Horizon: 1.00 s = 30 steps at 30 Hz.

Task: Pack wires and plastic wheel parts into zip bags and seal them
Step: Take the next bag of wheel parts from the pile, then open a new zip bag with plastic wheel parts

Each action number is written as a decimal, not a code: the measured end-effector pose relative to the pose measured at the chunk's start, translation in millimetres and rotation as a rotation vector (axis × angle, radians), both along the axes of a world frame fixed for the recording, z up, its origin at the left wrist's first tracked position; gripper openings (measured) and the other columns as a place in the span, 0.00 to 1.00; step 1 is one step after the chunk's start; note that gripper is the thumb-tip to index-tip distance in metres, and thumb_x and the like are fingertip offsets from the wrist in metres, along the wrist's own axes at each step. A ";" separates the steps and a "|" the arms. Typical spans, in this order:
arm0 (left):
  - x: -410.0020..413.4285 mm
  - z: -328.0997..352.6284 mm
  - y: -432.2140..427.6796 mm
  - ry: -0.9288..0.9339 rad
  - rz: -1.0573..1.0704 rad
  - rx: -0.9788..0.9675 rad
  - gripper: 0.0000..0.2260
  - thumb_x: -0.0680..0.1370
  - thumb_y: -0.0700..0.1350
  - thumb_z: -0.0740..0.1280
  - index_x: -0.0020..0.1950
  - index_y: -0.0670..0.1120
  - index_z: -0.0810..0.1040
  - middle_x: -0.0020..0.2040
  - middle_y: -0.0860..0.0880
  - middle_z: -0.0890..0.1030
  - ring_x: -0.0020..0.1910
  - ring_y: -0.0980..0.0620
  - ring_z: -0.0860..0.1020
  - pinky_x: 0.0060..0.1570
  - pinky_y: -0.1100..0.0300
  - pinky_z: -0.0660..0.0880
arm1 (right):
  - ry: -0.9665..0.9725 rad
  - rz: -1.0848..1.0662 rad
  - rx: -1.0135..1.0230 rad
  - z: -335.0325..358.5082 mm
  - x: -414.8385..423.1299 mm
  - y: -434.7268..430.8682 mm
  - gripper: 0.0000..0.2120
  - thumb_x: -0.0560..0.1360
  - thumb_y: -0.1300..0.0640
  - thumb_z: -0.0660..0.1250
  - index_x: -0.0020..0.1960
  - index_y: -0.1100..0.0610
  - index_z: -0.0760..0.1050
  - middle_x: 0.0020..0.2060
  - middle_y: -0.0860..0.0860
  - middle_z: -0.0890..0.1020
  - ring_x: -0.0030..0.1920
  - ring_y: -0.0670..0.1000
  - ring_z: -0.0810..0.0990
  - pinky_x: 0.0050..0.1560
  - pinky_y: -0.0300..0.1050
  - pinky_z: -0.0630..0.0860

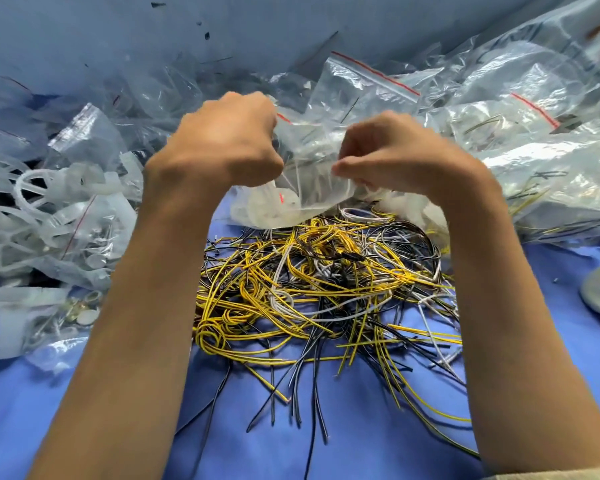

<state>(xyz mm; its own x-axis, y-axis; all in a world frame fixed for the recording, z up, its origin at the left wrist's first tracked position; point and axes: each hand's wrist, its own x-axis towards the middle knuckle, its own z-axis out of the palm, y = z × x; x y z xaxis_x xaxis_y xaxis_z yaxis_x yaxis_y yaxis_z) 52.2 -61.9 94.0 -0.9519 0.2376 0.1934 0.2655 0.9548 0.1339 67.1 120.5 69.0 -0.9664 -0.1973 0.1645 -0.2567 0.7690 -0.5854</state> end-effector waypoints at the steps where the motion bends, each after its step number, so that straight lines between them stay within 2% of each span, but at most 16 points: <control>1: -1.5 -1.8 -0.3 0.011 0.004 0.002 0.20 0.68 0.37 0.62 0.58 0.45 0.77 0.40 0.44 0.75 0.39 0.41 0.73 0.43 0.53 0.70 | -0.013 -0.018 0.060 0.3 -0.4 2.8 0.05 0.71 0.59 0.68 0.37 0.56 0.78 0.28 0.47 0.80 0.26 0.42 0.74 0.29 0.37 0.71; 3: -3.8 -6.8 1.2 0.020 -0.001 0.009 0.20 0.68 0.37 0.62 0.60 0.45 0.76 0.45 0.43 0.74 0.42 0.42 0.71 0.45 0.54 0.67 | -0.144 -0.010 0.191 -3.5 -1.1 7.2 0.05 0.71 0.58 0.69 0.36 0.55 0.78 0.27 0.45 0.79 0.25 0.40 0.74 0.28 0.36 0.69; 5: -5.8 -9.5 3.3 0.024 -0.015 0.028 0.18 0.69 0.37 0.62 0.58 0.45 0.75 0.46 0.42 0.74 0.44 0.41 0.70 0.45 0.54 0.67 | -0.258 0.009 0.301 -10.2 -3.4 7.1 0.04 0.71 0.56 0.71 0.38 0.54 0.79 0.29 0.45 0.81 0.28 0.40 0.77 0.30 0.37 0.71; 7: -7.9 -10.1 3.2 0.049 0.001 0.060 0.14 0.69 0.37 0.62 0.54 0.44 0.75 0.44 0.42 0.74 0.44 0.41 0.70 0.44 0.53 0.66 | -0.293 0.001 0.395 -16.7 -6.6 4.2 0.03 0.71 0.54 0.71 0.42 0.54 0.81 0.37 0.49 0.83 0.37 0.46 0.81 0.40 0.45 0.76; 8: -8.8 -9.7 1.7 0.062 0.023 0.081 0.12 0.69 0.38 0.62 0.52 0.43 0.76 0.42 0.42 0.73 0.43 0.41 0.69 0.44 0.53 0.66 | -0.317 0.002 0.415 -19.2 -8.1 2.4 0.05 0.70 0.53 0.71 0.45 0.53 0.81 0.40 0.50 0.84 0.41 0.48 0.81 0.45 0.46 0.77; 10: -11.0 -8.8 -3.2 0.082 0.061 0.115 0.06 0.70 0.39 0.63 0.46 0.43 0.74 0.37 0.44 0.70 0.43 0.40 0.69 0.43 0.53 0.66 | -0.377 0.001 0.425 -25.3 -10.4 -0.6 0.11 0.71 0.48 0.71 0.49 0.53 0.81 0.41 0.49 0.84 0.44 0.49 0.82 0.48 0.46 0.77; 13: -13.0 -8.1 -8.3 0.064 0.074 0.119 0.04 0.70 0.41 0.65 0.41 0.43 0.70 0.36 0.44 0.70 0.44 0.40 0.69 0.43 0.54 0.65 | -0.445 -0.015 0.463 -36.8 -14.0 -5.8 0.19 0.72 0.42 0.68 0.50 0.57 0.81 0.36 0.47 0.83 0.44 0.50 0.83 0.46 0.42 0.75; 16: -13.0 -10.4 -5.0 0.042 0.053 0.117 0.05 0.71 0.42 0.64 0.46 0.44 0.72 0.39 0.44 0.71 0.44 0.41 0.69 0.44 0.54 0.65 | -0.437 0.016 0.473 -42.7 -16.6 -7.1 0.14 0.73 0.44 0.68 0.48 0.55 0.81 0.33 0.46 0.80 0.38 0.47 0.80 0.37 0.40 0.72; 18: -13.6 -12.5 -1.4 0.038 0.035 0.105 0.10 0.71 0.42 0.64 0.52 0.45 0.75 0.43 0.43 0.72 0.45 0.41 0.68 0.44 0.54 0.65 | -0.425 0.037 0.427 -43.8 -17.4 -4.7 0.08 0.73 0.48 0.69 0.44 0.53 0.79 0.34 0.47 0.80 0.35 0.46 0.78 0.35 0.41 0.71; 21: -14.8 -13.6 1.4 0.045 0.038 0.098 0.13 0.71 0.42 0.63 0.56 0.45 0.75 0.45 0.43 0.71 0.45 0.42 0.68 0.45 0.54 0.64 | -0.390 0.049 0.331 -42.5 -17.8 -0.3 0.03 0.74 0.55 0.69 0.44 0.55 0.77 0.36 0.50 0.80 0.36 0.49 0.78 0.40 0.46 0.75; 23: -15.0 -13.1 0.8 0.051 0.045 0.106 0.12 0.72 0.42 0.63 0.54 0.44 0.75 0.45 0.43 0.72 0.45 0.42 0.68 0.45 0.55 0.64 | -0.352 0.032 0.226 -37.0 -16.7 4.6 0.01 0.74 0.60 0.68 0.44 0.57 0.76 0.40 0.55 0.82 0.40 0.53 0.79 0.47 0.52 0.78; 25: -15.2 -12.6 -2.0 0.060 0.048 0.123 0.08 0.72 0.43 0.64 0.49 0.45 0.74 0.42 0.42 0.73 0.45 0.41 0.68 0.45 0.55 0.65 | -0.285 0.014 0.113 -28.7 -14.6 12.0 0.04 0.75 0.62 0.66 0.42 0.55 0.74 0.39 0.55 0.82 0.40 0.53 0.79 0.46 0.53 0.77; 28: -15.7 -11.0 -7.1 0.065 0.074 0.151 0.07 0.71 0.44 0.64 0.48 0.47 0.73 0.41 0.43 0.72 0.44 0.41 0.69 0.45 0.55 0.66 | -0.104 -0.019 -0.103 -16.6 -11.8 16.5 0.09 0.77 0.62 0.62 0.39 0.53 0.71 0.33 0.51 0.76 0.34 0.49 0.74 0.39 0.46 0.71; 30: -16.3 -11.0 -7.8 0.066 0.079 0.155 0.09 0.70 0.45 0.65 0.50 0.46 0.74 0.44 0.42 0.75 0.45 0.41 0.70 0.44 0.55 0.67 | -0.010 -0.076 -0.328 -8.4 -11.2 12.4 0.12 0.77 0.63 0.61 0.36 0.53 0.68 0.29 0.47 0.73 0.31 0.45 0.70 0.33 0.40 0.68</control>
